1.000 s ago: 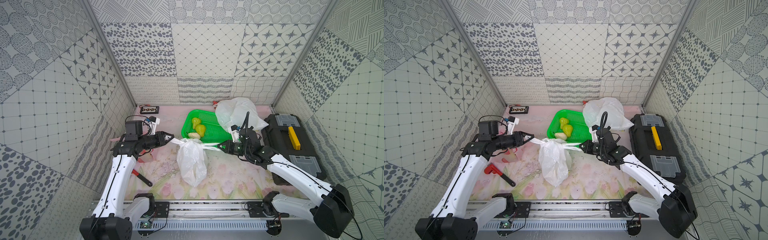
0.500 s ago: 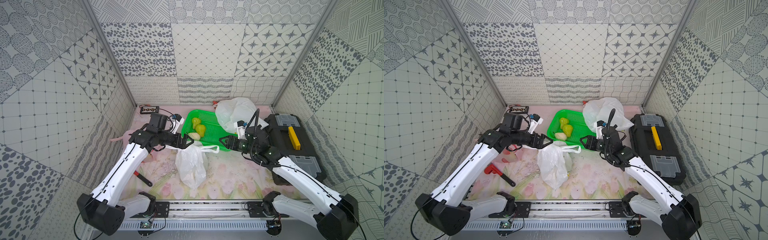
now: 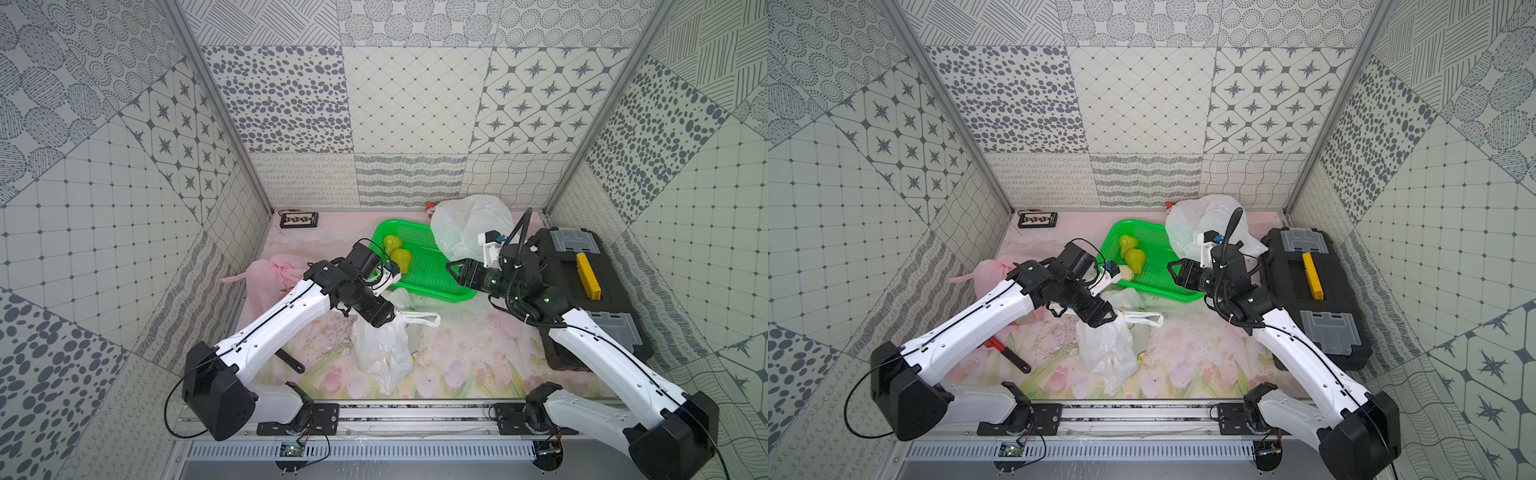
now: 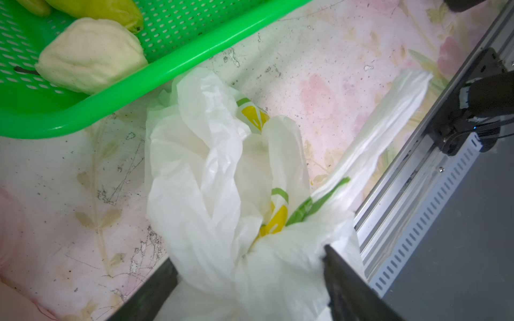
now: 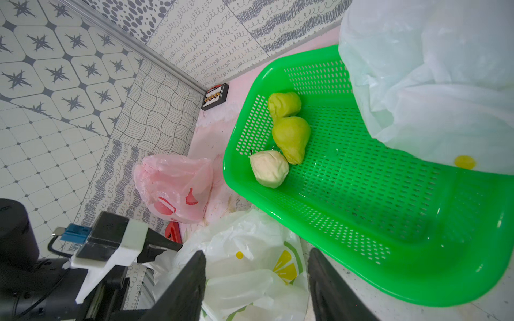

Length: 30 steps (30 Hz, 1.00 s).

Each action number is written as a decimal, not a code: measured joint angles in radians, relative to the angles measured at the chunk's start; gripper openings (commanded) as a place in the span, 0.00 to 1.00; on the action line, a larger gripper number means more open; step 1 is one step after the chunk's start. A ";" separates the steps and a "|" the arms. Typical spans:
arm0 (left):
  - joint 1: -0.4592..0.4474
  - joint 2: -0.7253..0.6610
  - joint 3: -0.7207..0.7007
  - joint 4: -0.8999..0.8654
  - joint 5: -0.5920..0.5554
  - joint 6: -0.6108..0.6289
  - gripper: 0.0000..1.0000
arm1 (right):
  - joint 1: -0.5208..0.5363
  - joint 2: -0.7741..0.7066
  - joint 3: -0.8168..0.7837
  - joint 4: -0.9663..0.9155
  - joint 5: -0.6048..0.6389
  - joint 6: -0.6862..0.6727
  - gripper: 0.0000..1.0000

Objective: Place the pears into plastic bags & tie knots
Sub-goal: Pick up the plastic bag at the center of the board, then place the plastic bag at the center of the board.

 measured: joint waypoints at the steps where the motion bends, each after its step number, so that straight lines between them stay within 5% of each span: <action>1: -0.005 -0.005 0.001 -0.005 -0.007 0.014 0.00 | -0.002 0.003 0.002 0.000 0.001 -0.001 0.61; 10: 0.023 -0.105 0.208 -0.117 -0.006 0.066 0.00 | -0.126 0.014 0.062 -0.061 0.056 -0.010 0.60; 16: 0.171 -0.106 0.426 -0.122 -0.016 0.044 0.00 | -0.212 0.087 0.183 -0.123 0.151 -0.025 0.60; 30: 0.487 0.480 0.877 -0.013 -0.183 -0.020 0.00 | -0.212 0.499 0.628 -0.473 0.517 -0.161 0.78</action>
